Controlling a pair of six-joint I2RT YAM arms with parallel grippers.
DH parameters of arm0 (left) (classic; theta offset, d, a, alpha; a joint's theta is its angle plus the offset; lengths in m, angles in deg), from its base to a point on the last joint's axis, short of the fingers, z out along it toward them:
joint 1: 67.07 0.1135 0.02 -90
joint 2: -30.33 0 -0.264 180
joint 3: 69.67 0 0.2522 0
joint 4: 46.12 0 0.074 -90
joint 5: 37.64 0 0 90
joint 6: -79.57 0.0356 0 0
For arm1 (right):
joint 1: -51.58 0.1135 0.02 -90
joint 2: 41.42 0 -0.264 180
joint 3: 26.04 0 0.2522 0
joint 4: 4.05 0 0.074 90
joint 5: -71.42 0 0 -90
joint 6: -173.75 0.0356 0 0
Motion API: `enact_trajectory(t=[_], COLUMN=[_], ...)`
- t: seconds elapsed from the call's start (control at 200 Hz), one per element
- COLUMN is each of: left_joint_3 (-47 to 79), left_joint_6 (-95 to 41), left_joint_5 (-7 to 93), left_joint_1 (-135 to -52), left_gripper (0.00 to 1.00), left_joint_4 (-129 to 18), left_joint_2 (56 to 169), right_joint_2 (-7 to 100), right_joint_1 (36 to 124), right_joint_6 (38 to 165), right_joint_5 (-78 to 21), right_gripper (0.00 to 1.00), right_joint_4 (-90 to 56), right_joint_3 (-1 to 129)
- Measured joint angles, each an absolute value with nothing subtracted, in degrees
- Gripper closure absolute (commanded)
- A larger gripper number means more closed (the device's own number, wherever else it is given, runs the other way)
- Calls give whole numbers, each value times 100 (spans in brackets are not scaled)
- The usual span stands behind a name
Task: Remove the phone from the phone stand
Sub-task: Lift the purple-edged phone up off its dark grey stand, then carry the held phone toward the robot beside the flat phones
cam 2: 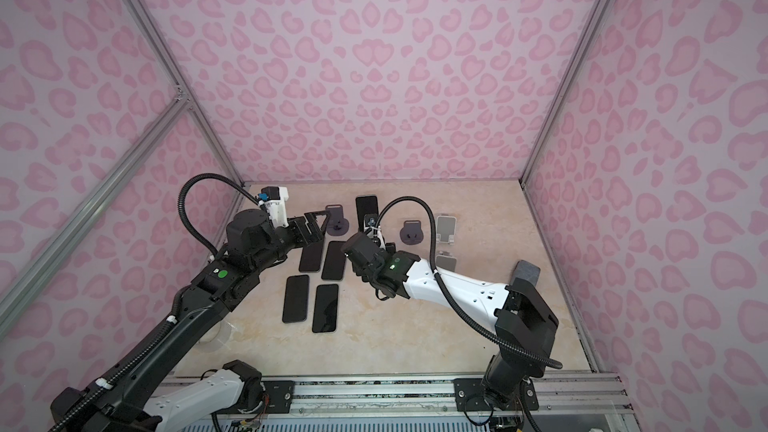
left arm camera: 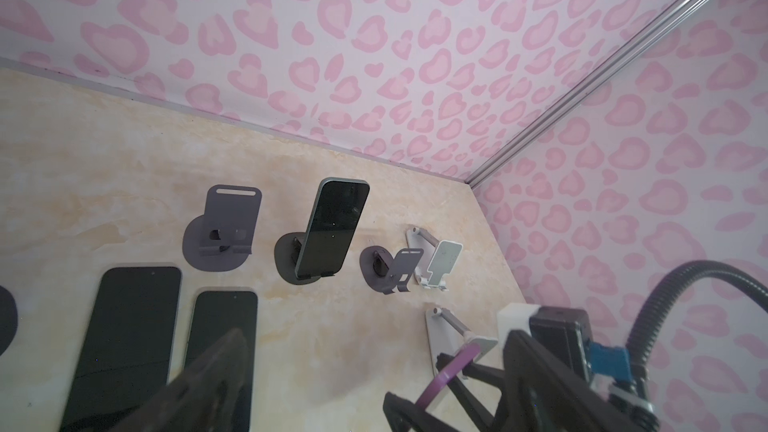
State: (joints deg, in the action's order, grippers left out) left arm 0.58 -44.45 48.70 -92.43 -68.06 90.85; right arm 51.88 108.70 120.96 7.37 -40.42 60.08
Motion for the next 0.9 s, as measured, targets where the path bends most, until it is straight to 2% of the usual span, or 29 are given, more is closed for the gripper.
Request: enact_trajectory(t=[0.33,0.9], left_joint_3=[41,43], left_joint_6=[-4605,-4613], left_joint_5=[4776,4459], left_joint_1=[-9031,-8557], left_gripper=[1,1], left_joint_4=[-6819,-6815], left_joint_2=[9266,9347], right_joint_2=[4993,6163], right_joint_1=[11203,11347], right_joint_6=[13066,13897], right_joint_5=[709,-259], right_gripper=[35,35], right_joint_4=[-4328,-4031], right_joint_3=[5547,5464])
